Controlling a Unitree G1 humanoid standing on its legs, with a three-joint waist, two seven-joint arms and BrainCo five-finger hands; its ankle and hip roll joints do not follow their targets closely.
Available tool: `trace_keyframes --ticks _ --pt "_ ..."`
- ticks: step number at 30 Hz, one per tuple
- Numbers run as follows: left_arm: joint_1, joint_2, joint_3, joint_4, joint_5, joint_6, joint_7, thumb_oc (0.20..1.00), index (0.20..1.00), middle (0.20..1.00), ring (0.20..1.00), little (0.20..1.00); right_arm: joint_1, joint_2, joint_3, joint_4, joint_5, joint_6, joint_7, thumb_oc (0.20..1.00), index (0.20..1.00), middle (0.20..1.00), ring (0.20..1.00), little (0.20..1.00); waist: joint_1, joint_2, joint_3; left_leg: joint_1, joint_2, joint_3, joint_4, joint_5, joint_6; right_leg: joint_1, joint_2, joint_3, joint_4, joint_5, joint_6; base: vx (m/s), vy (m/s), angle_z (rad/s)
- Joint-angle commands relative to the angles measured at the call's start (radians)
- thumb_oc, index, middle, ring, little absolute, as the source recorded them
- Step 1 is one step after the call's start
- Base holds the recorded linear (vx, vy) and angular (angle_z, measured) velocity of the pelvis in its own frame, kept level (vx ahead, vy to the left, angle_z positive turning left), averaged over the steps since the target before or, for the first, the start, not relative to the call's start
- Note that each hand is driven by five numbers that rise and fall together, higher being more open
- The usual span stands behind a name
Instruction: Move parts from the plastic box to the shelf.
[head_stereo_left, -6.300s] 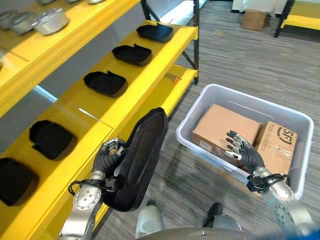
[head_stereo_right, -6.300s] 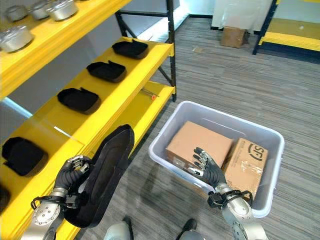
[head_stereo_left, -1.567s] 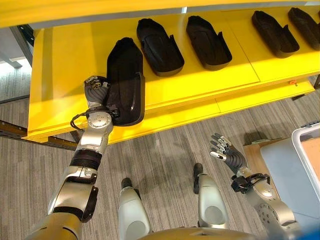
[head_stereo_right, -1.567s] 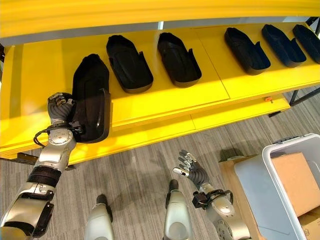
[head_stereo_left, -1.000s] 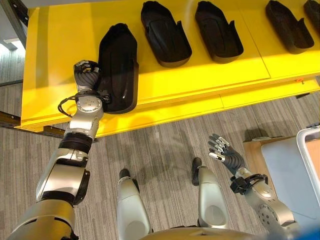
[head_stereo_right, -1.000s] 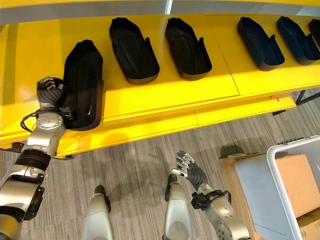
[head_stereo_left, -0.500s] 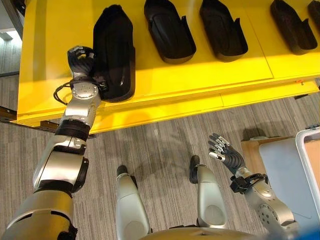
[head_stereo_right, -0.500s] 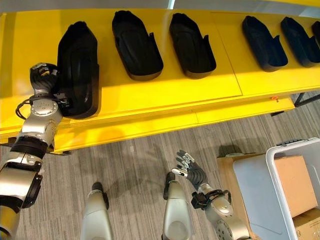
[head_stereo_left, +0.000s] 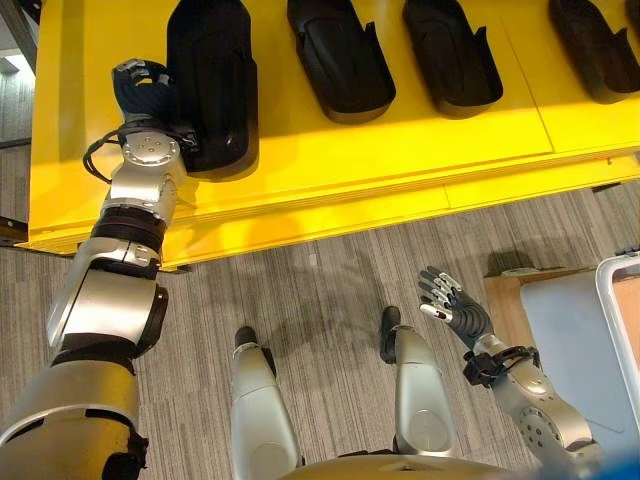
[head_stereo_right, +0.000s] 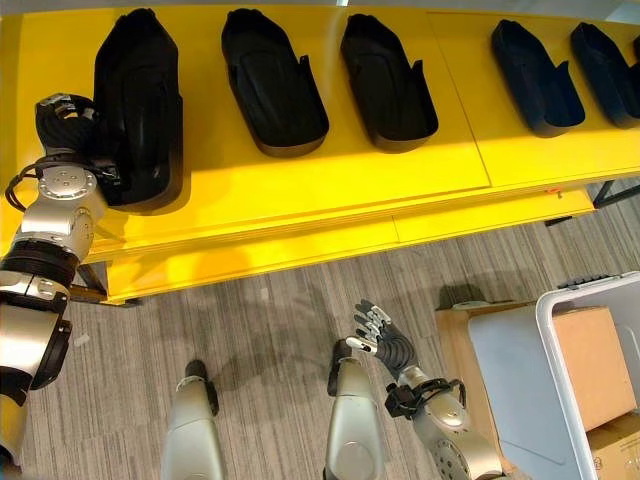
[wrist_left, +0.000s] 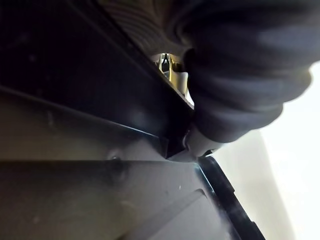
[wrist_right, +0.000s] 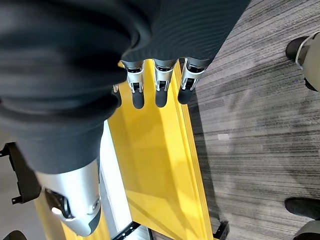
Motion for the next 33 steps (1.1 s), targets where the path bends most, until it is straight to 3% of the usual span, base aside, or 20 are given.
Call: trace_keyframes --ticks 1,21,22,23,33 --pt "-0.103 0.091 -0.005 0.026 -0.027 -0.055 -0.006 0.2 0.2 0.2 0.2 0.2 0.005 -0.01 -0.034 -0.027 0.032 -0.041 -0.001 1.0 1.0 1.0 1.0 1.0 0.009 -0.004 -0.062 -0.033 -0.021 0.0 0.015 0.002 0.076 0.093 -0.024 0.013 0.05 -0.119 -0.013 0.0 0.0 0.0" --pt "-0.199 0.143 -0.07 0.124 0.047 -0.018 -0.026 0.2 0.2 0.2 0.2 0.2 0.02 -0.03 -0.038 -0.032 0.05 -0.047 0.019 1.0 1.0 1.0 1.0 1.0 0.006 -0.015 -0.064 -0.078 -0.029 0.002 0.041 -0.014 0.086 0.071 -0.022 0.015 0.03 -0.104 -0.007 0.0 0.001 0.0" --pt "-0.201 0.143 -0.071 0.124 0.051 -0.019 -0.026 0.881 0.881 0.881 0.881 0.881 0.02 -0.031 -0.04 -0.032 0.049 -0.047 0.019 1.0 1.0 1.0 1.0 1.0 0.006 -0.015 -0.064 -0.078 -0.029 0.002 0.042 -0.015 0.086 0.069 -0.022 0.018 0.031 -0.105 -0.007 0.0 0.0 0.0" --pt "-0.205 0.143 -0.072 0.125 0.05 -0.019 -0.025 1.0 1.0 1.0 1.0 1.0 0.019 -0.032 -0.041 -0.033 0.05 -0.047 0.018 1.0 1.0 1.0 1.0 1.0 0.005 -0.015 -0.065 -0.08 -0.029 0.003 0.043 -0.016 0.087 0.067 -0.023 0.019 0.032 -0.104 -0.007 0.0 0.0 0.0" --pt "-0.205 0.131 -0.054 0.112 0.001 -0.037 -0.024 1.0 1.0 1.0 1.0 1.0 0.023 -0.037 -0.052 -0.028 0.047 -0.051 0.019 1.0 1.0 1.0 1.0 1.0 0.003 -0.008 -0.072 -0.094 -0.03 0.002 0.054 -0.022 0.088 0.05 -0.023 0.022 0.046 -0.111 -0.009 0.0 0.0 0.0"
